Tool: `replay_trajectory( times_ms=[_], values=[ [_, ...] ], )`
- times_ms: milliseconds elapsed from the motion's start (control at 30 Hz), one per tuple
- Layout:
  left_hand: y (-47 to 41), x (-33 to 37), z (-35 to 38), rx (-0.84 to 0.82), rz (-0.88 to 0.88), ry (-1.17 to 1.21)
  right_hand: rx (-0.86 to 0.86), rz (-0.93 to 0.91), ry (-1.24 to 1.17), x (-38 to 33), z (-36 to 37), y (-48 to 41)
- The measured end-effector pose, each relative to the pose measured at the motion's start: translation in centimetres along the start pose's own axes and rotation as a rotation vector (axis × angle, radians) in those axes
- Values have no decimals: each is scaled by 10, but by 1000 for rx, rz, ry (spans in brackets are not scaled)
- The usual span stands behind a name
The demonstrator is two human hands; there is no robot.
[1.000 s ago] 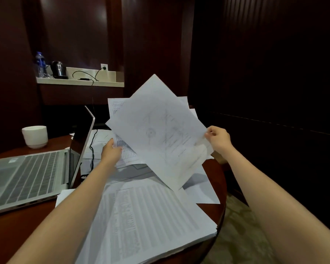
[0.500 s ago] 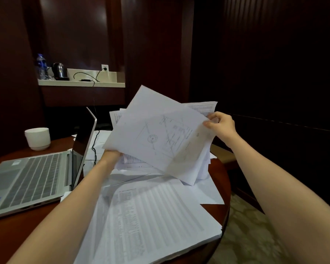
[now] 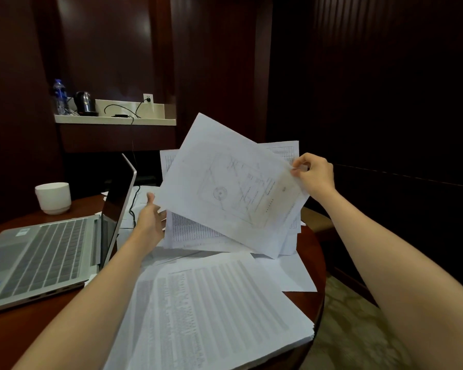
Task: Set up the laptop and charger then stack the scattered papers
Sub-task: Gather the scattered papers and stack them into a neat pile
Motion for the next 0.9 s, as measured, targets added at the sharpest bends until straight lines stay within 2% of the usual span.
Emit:
replay_trajectory(
  times_ms=[133, 267, 433, 567, 633, 733, 900],
  values=[
    [1, 8, 4, -52, 39, -7, 28, 4, 14, -3, 4, 4],
    [5, 15, 5, 30, 230, -305, 37, -4, -28, -4, 2, 4],
    [1, 22, -1, 106, 276, -308, 52, -19, -119, -7, -3, 4],
    [3, 22, 6, 71, 291, -303, 63, 193, -419, -7, -3, 7],
    [4, 20, 9, 117, 275, -269, 55, 262, -481, -2, 2, 13],
    [5, 17, 8, 196, 238, -219, -23, 335, -528, 9, 9, 27],
    [4, 19, 6, 189, 271, -200, -291, 493, -433, 37, 22, 46]
  ],
)
Point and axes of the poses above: each hand's wrist, its own y-axis away from the middle knuckle, its own z-axis out of the palm, x = y × z, the point moved 3 cm from there along -y, towards the middle knuckle, and after that the axes turned 11 degrees about x, right-handed, at the moved point
